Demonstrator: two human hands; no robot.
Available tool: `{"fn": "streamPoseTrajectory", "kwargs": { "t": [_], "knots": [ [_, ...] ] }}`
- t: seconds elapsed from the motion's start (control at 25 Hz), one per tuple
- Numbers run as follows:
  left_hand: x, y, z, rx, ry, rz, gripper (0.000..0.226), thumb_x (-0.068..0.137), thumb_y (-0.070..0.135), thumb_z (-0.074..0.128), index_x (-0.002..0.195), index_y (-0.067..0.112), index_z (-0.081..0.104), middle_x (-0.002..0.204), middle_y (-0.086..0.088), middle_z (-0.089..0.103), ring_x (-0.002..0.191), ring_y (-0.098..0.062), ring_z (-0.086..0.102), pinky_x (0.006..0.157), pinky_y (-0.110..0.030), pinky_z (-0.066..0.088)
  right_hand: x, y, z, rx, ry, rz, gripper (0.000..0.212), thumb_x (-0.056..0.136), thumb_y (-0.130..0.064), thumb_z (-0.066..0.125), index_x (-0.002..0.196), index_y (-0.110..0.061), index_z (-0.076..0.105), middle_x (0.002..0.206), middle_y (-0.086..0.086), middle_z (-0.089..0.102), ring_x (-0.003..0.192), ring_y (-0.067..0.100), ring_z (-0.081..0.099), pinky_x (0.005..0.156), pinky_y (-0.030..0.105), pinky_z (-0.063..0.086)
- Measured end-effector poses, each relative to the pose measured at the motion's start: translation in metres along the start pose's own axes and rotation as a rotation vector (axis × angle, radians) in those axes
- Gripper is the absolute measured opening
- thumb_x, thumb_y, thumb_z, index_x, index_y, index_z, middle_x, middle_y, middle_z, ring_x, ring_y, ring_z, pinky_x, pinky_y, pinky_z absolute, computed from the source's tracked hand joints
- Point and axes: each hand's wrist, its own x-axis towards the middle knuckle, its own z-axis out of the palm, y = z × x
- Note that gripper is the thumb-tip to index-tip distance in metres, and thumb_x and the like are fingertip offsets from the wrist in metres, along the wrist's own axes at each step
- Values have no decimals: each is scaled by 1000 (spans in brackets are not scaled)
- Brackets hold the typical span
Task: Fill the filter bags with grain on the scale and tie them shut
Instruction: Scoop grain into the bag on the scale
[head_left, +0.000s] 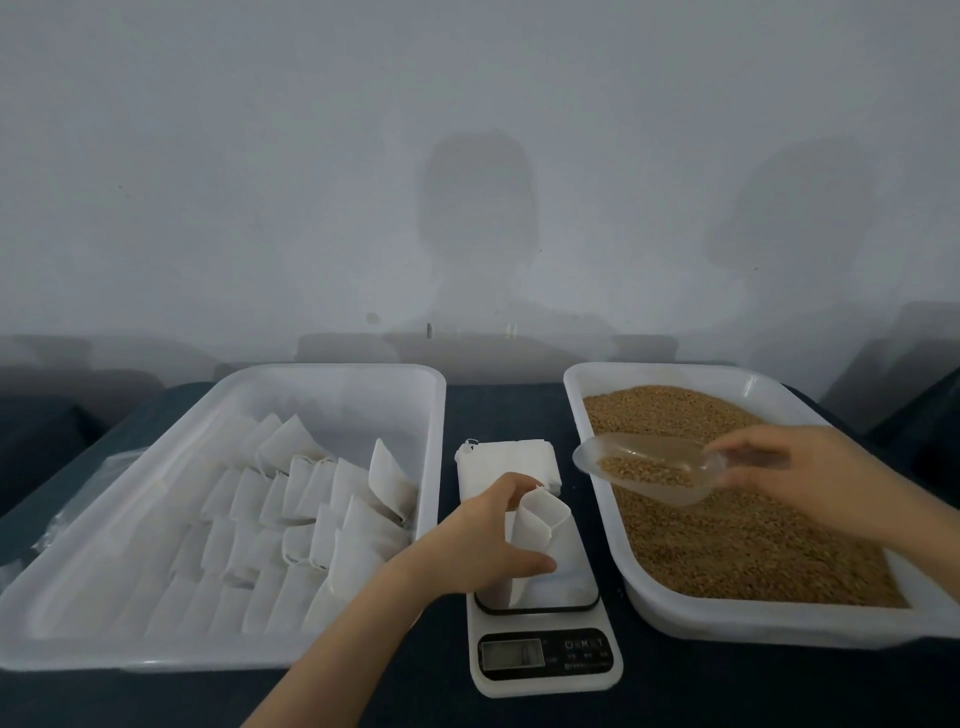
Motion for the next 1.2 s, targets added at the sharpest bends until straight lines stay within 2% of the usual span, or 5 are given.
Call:
{"fn": "streamPoseTrajectory", "kwargs": {
  "t": [0.2, 0.44, 0.8, 1.0, 1.2],
  "knots": [
    [-1, 1, 0, -7, 1, 6, 68, 78, 38, 77, 129, 41, 32, 126, 17, 48, 113, -10, 51, 94, -28, 51, 3, -30, -4, -83, -71, -93, 37, 55, -65, 55, 88, -53, 62, 90, -41, 61, 87, -18, 57, 70, 15, 46],
    [1, 0, 0, -35, 23, 2, 67, 77, 44, 76, 130, 40, 35, 129, 18, 49, 117, -5, 48, 94, -23, 45, 10, -43, -5, -259, -80, -152, 21, 71, -51, 65, 92, -49, 65, 90, -31, 65, 84, -17, 57, 73, 19, 50],
    [1, -3, 0, -63, 77, 17, 62, 76, 44, 76, 128, 33, 45, 126, 16, 55, 116, -1, 49, 95, -20, 44, 18, -59, -2, -418, -111, -205, 14, 70, -62, 60, 82, -59, 57, 89, -35, 60, 83, -18, 54, 77, 20, 49],
    [1, -1, 1, -83, 94, 32, 55, 78, 38, 77, 125, 31, 49, 120, 17, 57, 114, -1, 52, 97, -29, 51, 21, -64, -1, -471, -124, -199, 25, 60, -74, 50, 80, -62, 55, 88, -37, 60, 84, -16, 54, 80, 29, 52],
    [2, -1, 0, -90, 82, 32, 65, 71, 45, 80, 127, 32, 49, 122, 16, 56, 113, -3, 54, 96, -30, 52, 26, -73, -1, -537, -108, -196, 29, 68, -68, 61, 95, -56, 61, 92, -36, 60, 91, -8, 53, 82, 36, 51]
  ]
}}
